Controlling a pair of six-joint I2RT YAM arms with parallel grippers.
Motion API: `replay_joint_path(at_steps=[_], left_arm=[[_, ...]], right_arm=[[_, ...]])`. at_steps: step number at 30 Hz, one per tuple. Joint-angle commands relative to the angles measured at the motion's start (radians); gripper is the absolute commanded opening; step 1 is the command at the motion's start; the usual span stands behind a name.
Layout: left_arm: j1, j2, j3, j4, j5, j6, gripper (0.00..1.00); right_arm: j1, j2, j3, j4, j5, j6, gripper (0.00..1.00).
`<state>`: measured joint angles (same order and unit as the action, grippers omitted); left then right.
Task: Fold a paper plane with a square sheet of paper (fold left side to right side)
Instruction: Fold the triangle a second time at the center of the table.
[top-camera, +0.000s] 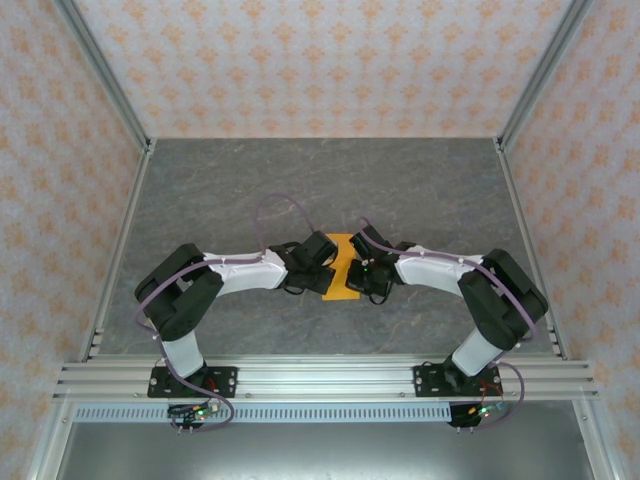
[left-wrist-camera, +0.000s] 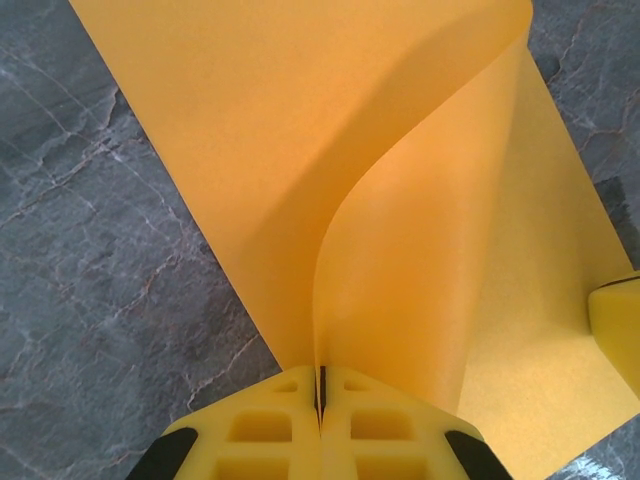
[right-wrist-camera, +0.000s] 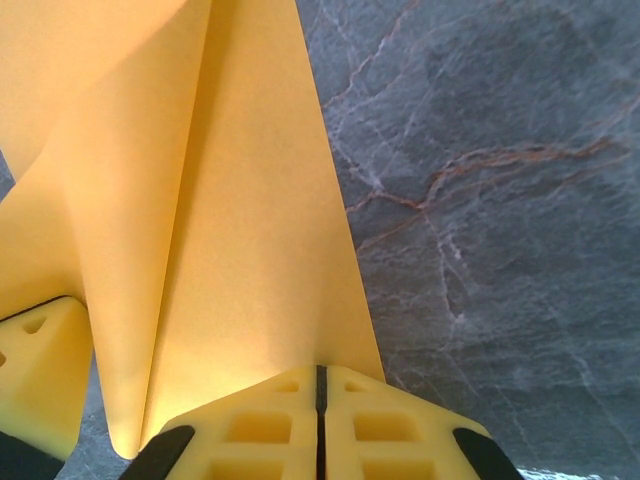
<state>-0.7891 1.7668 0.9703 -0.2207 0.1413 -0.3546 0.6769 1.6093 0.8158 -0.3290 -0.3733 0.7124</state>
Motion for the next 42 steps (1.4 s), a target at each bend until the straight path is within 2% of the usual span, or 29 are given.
replay_joint_path(at_steps=[1,42], left_arm=[[0.009,-0.047,0.022,-0.017,-0.02,0.028,0.0],[0.009,0.008,0.017,-0.021,-0.014,0.04,0.0]], right_arm=[[0.009,0.031,0.0,-0.086,0.034,-0.014,0.08],[0.009,0.048,0.013,-0.098,0.03,-0.019,0.08]])
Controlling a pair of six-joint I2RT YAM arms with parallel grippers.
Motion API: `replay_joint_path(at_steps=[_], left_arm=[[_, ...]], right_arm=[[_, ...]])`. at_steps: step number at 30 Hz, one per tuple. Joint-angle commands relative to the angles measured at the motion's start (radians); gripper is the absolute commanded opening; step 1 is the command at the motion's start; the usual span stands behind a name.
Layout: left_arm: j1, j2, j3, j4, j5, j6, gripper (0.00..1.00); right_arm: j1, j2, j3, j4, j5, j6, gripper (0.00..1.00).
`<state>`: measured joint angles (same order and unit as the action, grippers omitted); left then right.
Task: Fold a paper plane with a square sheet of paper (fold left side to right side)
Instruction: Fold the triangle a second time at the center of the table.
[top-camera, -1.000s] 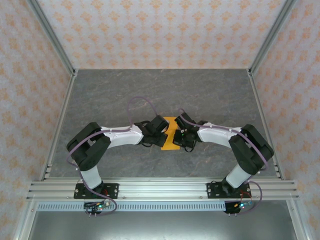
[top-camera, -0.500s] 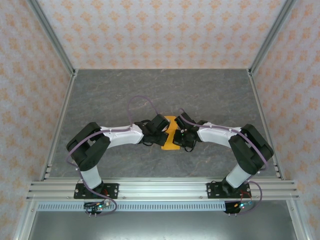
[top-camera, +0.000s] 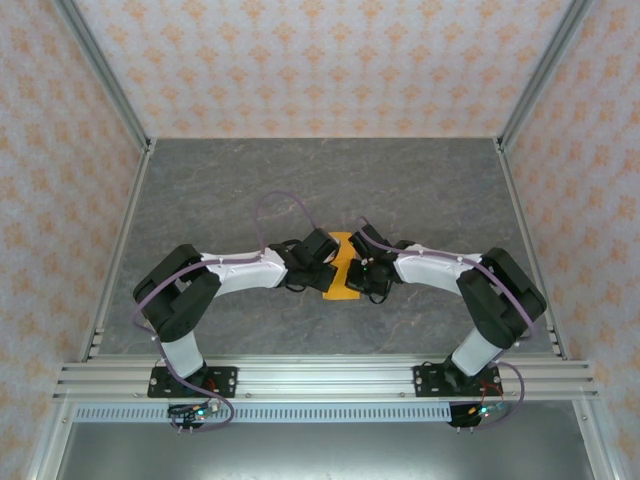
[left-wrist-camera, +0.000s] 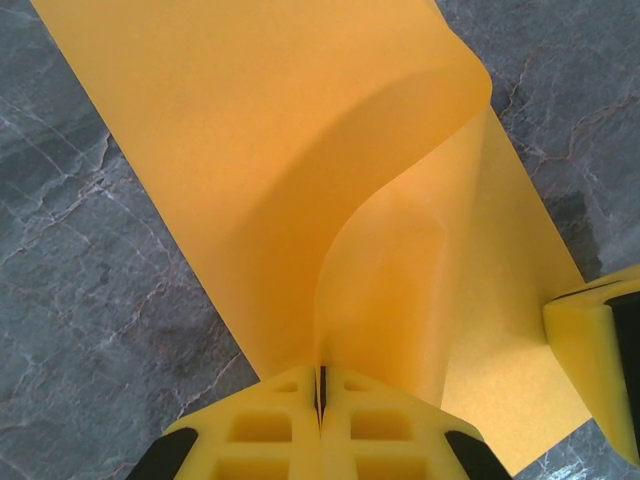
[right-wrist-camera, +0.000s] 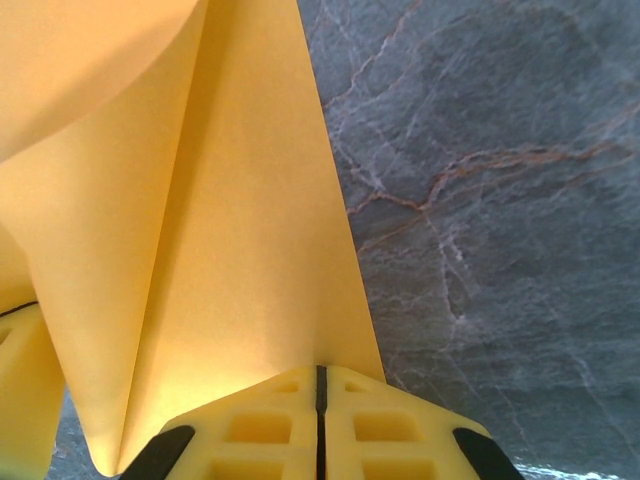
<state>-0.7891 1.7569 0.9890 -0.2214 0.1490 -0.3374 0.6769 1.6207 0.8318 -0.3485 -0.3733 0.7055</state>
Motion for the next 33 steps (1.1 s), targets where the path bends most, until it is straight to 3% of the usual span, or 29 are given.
replay_joint_path(at_steps=[1,23,33], left_arm=[[0.009,0.02,-0.003,-0.02,-0.021,0.024,0.0],[0.01,0.042,-0.01,-0.018,-0.019,0.024,0.0],[0.009,0.063,-0.02,-0.015,-0.016,0.026,0.0]], right_arm=[[0.009,0.037,-0.003,-0.077,0.031,-0.014,0.08],[0.009,0.03,-0.002,-0.064,0.021,-0.014,0.09],[0.002,-0.046,-0.017,-0.003,0.006,-0.001,0.1]])
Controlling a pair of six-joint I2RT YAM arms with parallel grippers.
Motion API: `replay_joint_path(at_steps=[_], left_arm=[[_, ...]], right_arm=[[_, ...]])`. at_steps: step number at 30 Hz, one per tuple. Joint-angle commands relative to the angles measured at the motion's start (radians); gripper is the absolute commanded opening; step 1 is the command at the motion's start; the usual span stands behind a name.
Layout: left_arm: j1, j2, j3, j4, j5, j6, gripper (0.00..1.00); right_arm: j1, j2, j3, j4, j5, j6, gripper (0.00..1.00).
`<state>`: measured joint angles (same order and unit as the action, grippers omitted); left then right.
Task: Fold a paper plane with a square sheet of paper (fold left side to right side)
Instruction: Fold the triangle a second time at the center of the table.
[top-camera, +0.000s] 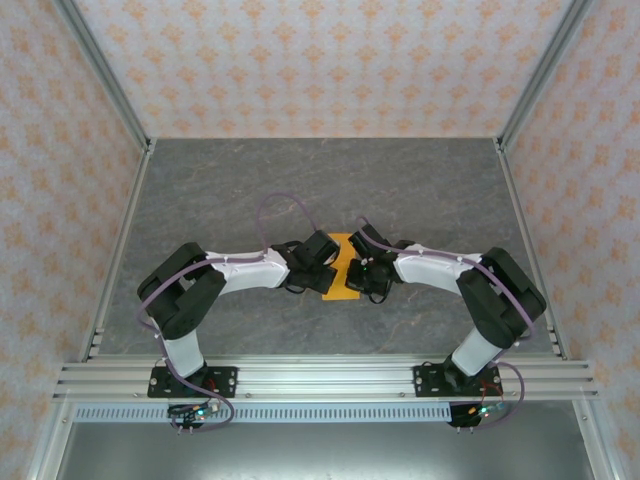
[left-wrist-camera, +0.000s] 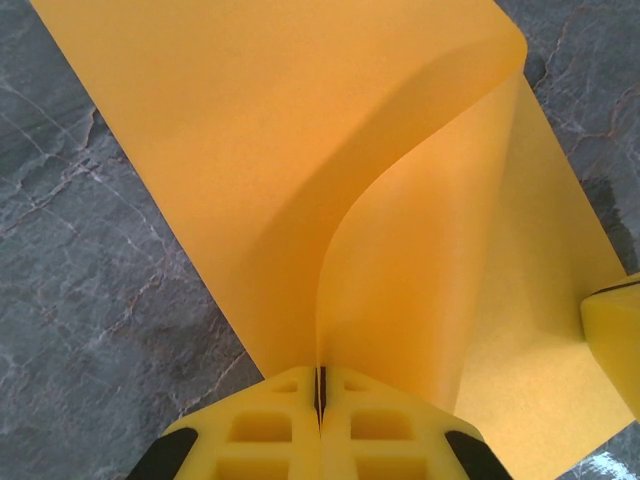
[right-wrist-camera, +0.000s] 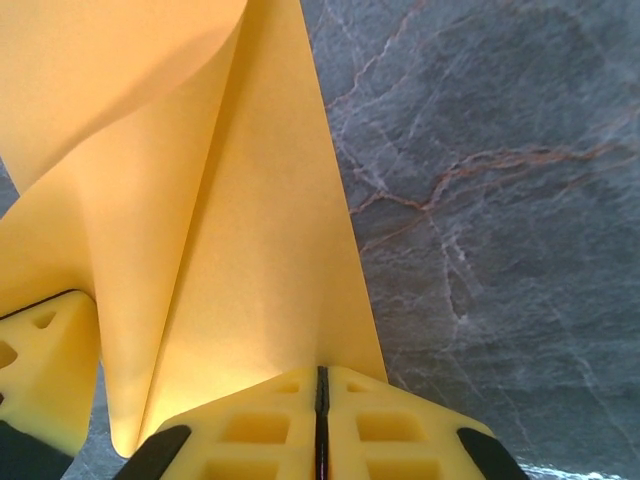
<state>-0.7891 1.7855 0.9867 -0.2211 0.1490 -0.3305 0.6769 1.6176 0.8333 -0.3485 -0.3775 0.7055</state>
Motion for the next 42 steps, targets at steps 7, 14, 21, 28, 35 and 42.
replay_joint_path(at_steps=[7,14,21,28,35,42], left_arm=[[0.009,0.043,-0.02,-0.012,-0.013,0.019,0.0],[0.009,0.038,-0.014,-0.014,-0.009,0.019,0.0],[0.007,0.036,-0.012,-0.013,-0.008,0.013,0.0],[0.006,0.04,-0.007,-0.016,-0.004,0.014,0.0],[0.005,0.043,-0.005,-0.017,-0.003,0.014,0.0],[0.002,0.042,0.0,-0.021,-0.004,0.018,0.0]], right_arm=[[-0.068,-0.176,-0.089,0.149,-0.039,0.039,0.1],[-0.098,-0.157,-0.09,0.293,-0.113,0.078,0.1],[-0.098,-0.096,-0.087,0.353,-0.143,0.095,0.09],[-0.095,-0.048,-0.082,0.392,-0.162,0.11,0.08],[-0.086,-0.006,-0.06,0.396,-0.171,0.108,0.08],[-0.075,0.025,-0.032,0.395,-0.174,0.104,0.08]])
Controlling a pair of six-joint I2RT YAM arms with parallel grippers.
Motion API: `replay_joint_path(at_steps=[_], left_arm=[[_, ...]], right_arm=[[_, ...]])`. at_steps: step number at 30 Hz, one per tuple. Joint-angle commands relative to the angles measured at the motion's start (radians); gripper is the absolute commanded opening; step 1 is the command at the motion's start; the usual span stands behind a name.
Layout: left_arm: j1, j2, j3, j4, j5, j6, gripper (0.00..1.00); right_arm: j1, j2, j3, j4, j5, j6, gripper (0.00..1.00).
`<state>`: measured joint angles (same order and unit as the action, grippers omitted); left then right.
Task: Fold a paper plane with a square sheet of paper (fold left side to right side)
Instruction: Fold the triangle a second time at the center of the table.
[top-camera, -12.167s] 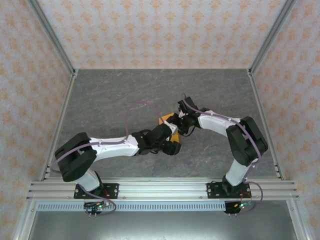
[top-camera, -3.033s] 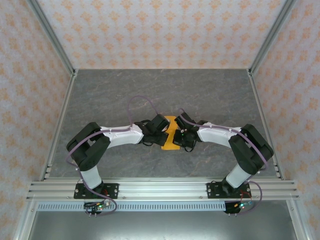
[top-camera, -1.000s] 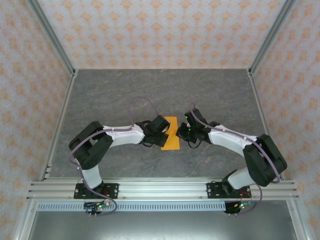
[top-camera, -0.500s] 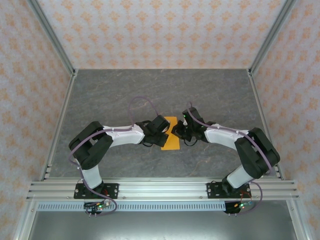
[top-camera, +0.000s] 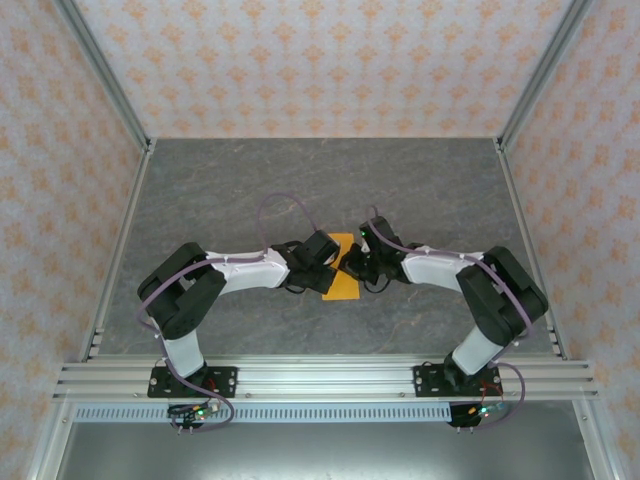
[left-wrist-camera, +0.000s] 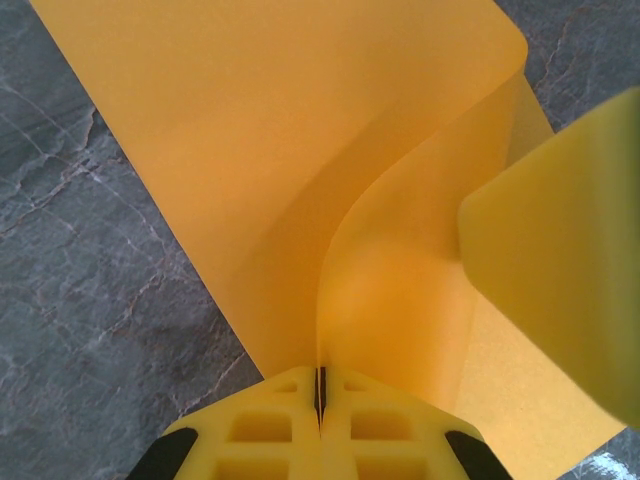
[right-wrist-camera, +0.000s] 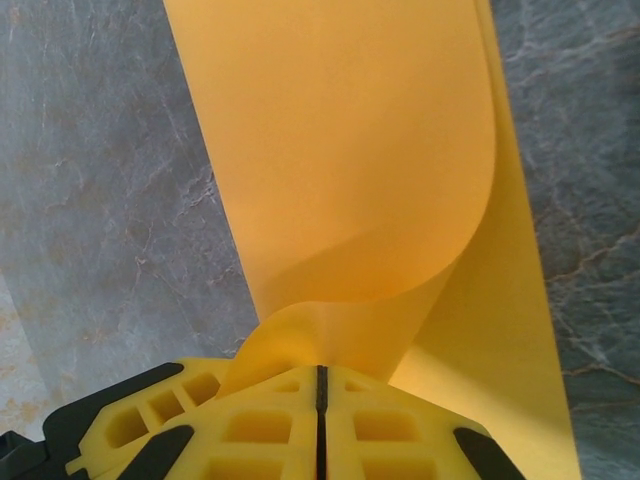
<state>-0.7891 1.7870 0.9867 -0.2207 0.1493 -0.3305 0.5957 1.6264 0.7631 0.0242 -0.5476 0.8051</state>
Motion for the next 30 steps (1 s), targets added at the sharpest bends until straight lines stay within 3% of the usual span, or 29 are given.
replay_joint_path(at_steps=[1,30], left_arm=[[0.001,0.04,0.001,-0.023,-0.004,0.018,0.0],[-0.006,0.048,0.016,-0.04,-0.008,0.027,0.0]], right_arm=[[0.008,0.018,0.04,0.022,-0.003,0.005,0.09],[0.019,0.073,0.074,-0.11,0.065,-0.066,0.09]])
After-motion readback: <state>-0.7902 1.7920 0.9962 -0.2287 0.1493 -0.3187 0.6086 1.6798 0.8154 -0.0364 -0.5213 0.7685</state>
